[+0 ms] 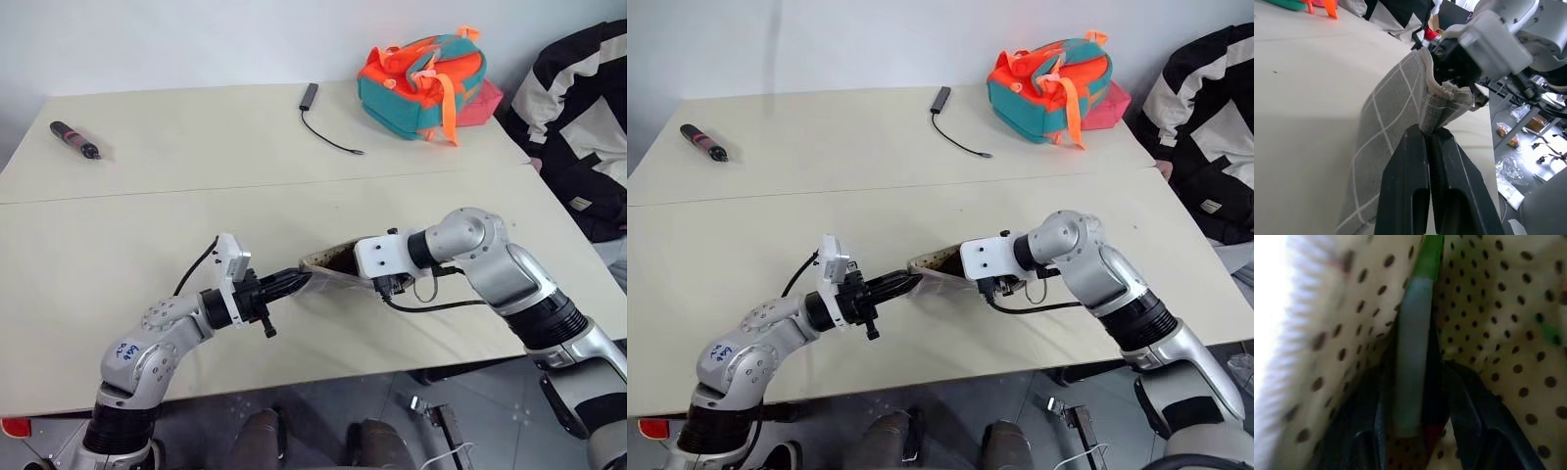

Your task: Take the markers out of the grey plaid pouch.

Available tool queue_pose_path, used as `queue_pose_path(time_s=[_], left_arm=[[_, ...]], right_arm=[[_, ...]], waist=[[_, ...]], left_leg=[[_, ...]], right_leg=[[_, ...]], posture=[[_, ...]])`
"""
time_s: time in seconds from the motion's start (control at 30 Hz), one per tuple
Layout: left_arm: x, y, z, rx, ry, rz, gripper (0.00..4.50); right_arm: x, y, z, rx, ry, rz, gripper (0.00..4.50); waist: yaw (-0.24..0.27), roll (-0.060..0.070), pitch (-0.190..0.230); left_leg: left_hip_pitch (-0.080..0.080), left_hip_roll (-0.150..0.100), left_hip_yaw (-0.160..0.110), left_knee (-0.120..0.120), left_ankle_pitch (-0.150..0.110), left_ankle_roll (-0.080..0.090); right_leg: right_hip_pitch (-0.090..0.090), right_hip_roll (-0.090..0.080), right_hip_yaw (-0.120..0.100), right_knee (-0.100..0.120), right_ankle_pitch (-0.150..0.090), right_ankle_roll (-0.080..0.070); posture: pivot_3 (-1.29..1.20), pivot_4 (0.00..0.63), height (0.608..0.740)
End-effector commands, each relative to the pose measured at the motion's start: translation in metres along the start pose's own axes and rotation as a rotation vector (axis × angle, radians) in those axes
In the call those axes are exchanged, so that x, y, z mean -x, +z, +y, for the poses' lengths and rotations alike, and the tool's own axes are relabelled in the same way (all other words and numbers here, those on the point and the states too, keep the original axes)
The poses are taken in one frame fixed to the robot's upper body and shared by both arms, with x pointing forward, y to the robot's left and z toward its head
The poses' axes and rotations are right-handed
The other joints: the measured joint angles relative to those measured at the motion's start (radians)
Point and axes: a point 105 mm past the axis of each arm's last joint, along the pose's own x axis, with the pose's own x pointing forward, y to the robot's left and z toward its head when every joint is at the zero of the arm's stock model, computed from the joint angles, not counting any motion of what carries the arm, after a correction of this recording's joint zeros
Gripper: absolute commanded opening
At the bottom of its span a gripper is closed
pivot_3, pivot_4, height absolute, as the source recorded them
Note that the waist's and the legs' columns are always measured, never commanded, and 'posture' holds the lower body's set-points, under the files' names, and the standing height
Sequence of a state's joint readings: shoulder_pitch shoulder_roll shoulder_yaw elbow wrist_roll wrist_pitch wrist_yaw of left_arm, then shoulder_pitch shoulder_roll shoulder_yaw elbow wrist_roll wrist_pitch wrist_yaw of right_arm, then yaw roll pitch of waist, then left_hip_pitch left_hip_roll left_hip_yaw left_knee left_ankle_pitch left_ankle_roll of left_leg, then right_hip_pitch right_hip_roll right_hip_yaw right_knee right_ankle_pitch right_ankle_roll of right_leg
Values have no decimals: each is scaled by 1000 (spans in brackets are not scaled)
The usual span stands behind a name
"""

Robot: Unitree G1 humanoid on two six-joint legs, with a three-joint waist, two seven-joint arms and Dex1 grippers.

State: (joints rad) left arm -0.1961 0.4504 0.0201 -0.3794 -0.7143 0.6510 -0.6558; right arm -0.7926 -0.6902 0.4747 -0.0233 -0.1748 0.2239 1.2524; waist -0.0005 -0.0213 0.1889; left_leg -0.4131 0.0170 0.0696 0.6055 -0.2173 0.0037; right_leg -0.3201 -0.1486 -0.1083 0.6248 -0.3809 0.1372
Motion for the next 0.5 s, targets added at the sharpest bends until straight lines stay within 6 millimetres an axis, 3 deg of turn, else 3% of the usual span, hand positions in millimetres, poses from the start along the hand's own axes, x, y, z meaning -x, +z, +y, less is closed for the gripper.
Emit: queue_pose_path(time_s=[0.03, 0.23, 0.43, 0.5], left_arm=[[-1, 9, -9, -50, -31, -32, 0], [-1, 10, -8, -50, -24, -35, 0], [1, 9, -7, -59, -9, -35, 0], [3, 9, -5, -59, -1, -34, 0]], right_arm=[[-9, 1, 4, -14, 13, -9, 1781], [-20, 0, 8, -41, 18, -15, 1781], [-11, 5, 1, -48, -21, -51, 419], [-3, 9, -4, -51, -43, -72, 423]], waist=[[0, 0, 0], [-2, 0, 0], [-1, 0, 0], [-1, 0, 0]], left_leg=[[0, 0, 0, 0, 0, 0], [0, 0, 0, 0, 0, 0], [0, 0, 0, 0, 0, 0], [0, 0, 0, 0, 0, 0]], right_leg=[[0, 0, 0, 0, 0, 0], [0, 0, 0, 0, 0, 0], [0, 0, 0, 0, 0, 0], [0, 0, 0, 0, 0, 0]], posture=[[0, 150, 740], [0, 150, 740], [0, 150, 740], [0, 150, 740]])
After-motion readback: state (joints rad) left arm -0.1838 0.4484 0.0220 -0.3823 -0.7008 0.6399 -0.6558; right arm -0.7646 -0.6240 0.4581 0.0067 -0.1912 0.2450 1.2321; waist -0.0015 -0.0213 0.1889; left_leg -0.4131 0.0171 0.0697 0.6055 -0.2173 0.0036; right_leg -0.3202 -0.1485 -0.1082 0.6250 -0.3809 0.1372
